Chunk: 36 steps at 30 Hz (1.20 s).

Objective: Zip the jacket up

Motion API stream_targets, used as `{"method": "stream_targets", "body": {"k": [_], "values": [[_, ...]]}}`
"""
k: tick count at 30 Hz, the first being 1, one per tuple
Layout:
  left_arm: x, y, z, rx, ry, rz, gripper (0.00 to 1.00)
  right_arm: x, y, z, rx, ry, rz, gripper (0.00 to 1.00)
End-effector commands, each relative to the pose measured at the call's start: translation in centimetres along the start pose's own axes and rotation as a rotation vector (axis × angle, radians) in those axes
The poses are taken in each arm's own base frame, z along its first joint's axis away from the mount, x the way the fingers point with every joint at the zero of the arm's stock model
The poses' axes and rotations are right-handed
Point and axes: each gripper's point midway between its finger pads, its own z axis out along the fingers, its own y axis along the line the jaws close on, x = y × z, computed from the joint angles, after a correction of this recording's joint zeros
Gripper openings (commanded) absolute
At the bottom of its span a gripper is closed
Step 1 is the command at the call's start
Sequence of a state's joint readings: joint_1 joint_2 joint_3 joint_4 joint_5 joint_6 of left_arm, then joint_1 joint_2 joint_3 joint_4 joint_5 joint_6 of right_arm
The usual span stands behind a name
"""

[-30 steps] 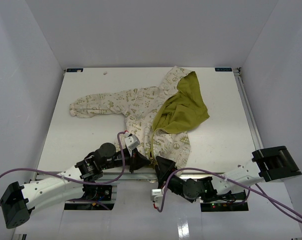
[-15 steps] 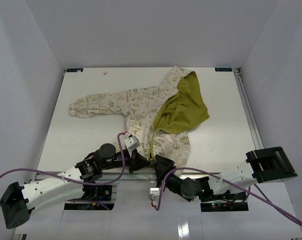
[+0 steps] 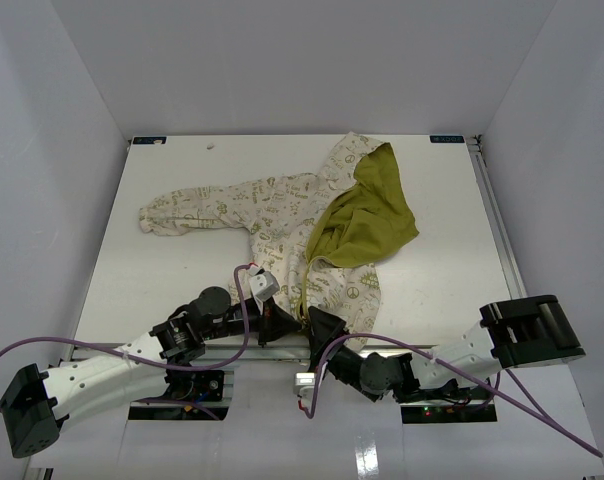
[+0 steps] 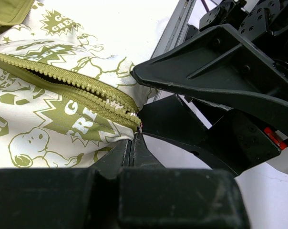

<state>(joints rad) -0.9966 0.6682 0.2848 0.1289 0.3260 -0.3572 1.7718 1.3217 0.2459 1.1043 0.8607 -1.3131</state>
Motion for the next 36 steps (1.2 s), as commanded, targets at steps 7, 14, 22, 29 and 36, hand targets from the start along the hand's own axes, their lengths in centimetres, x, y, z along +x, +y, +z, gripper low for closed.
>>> {"method": "stream_targets", "body": {"k": [7, 14, 22, 29, 36], "values": [[-0.44, -0.41, -0.14, 0.023, -0.019, 0.018, 0.00, -1.19, -2.78, 0.35, 0.093, -0.034, 0.105, 0.52], [-0.41, -0.39, -0.16, 0.022, -0.018, 0.017, 0.00, -1.09, -2.33, 0.23, 0.071, -0.038, 0.120, 0.47], [-0.36, -0.25, -0.16, 0.014, -0.016, 0.015, 0.00, -1.17, -2.35, 0.09, 0.064, -0.050, 0.144, 0.47], [-0.40, -0.23, -0.19, 0.012, -0.019, 0.015, 0.00, -1.34, -2.19, 0.10, 0.053, -0.060, 0.157, 0.46], [-0.41, -0.21, -0.21, 0.010, -0.019, 0.016, 0.00, -1.52, -2.34, 0.05, 0.056, -0.069, 0.170, 0.45]]}}
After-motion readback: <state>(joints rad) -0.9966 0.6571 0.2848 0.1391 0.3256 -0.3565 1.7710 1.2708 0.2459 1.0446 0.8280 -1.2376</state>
